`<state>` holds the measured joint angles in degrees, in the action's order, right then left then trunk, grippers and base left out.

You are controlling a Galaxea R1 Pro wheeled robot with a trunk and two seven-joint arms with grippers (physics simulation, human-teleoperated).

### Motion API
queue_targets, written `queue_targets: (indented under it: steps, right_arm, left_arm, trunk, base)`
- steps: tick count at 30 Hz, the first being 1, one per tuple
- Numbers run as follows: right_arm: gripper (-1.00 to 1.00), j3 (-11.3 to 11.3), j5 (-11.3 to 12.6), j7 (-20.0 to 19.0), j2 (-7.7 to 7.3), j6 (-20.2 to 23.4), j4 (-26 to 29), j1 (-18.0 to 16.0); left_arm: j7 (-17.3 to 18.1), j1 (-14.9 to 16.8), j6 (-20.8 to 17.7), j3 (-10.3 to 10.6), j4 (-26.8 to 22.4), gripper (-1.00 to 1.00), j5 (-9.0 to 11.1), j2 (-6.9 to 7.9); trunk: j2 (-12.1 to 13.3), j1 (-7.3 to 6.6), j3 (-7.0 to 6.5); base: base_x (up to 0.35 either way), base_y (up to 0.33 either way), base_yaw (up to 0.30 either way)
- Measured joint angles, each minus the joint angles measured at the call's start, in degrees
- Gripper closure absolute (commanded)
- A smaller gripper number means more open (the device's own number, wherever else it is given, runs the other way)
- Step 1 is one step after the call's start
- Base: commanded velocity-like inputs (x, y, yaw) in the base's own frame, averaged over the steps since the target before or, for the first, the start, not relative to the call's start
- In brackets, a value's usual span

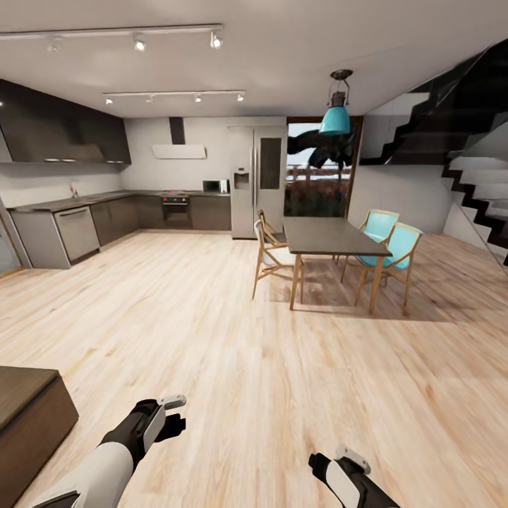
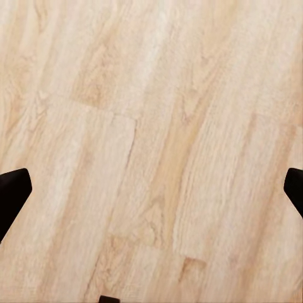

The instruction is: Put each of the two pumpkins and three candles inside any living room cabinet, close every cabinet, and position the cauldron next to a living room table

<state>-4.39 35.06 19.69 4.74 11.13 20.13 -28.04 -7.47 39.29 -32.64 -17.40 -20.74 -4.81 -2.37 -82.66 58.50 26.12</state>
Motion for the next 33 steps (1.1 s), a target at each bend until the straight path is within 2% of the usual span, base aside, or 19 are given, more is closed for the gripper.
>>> queue_targets:
  steps: [14, 25, 33]
  right_arm:
    - [-1.00, -0.23, -0.21, 0.00, 0.00, -0.19, 0.00, 0.00]
    - [-1.00, -0.26, -0.11, 0.09, 0.07, -0.25, 0.00, 0.00]
    - [-1.00, -0.33, -0.25, 0.09, 0.09, -0.28, 0.00, 0.00]
  left_arm:
    - [-0.06, 0.00, 0.03, 0.00, 0.00, -1.00, -0.03, 0.00]
    - [-0.09, 0.00, 0.03, 0.00, 0.00, -1.00, -0.03, 0.01]
    - [-0.09, 0.00, 0.02, 0.04, 0.00, -1.00, -0.03, 0.06]
  trunk:
    - [0.00, 0.00, 1.26]
    - [0.00, 0.00, 1.43]
    - [0.00, 0.00, 1.43]
  base:
    - [0.317, 0.000, 0.000]
    - [0.324, -0.093, 0.001]
    - [0.290, -0.178, 0.189]
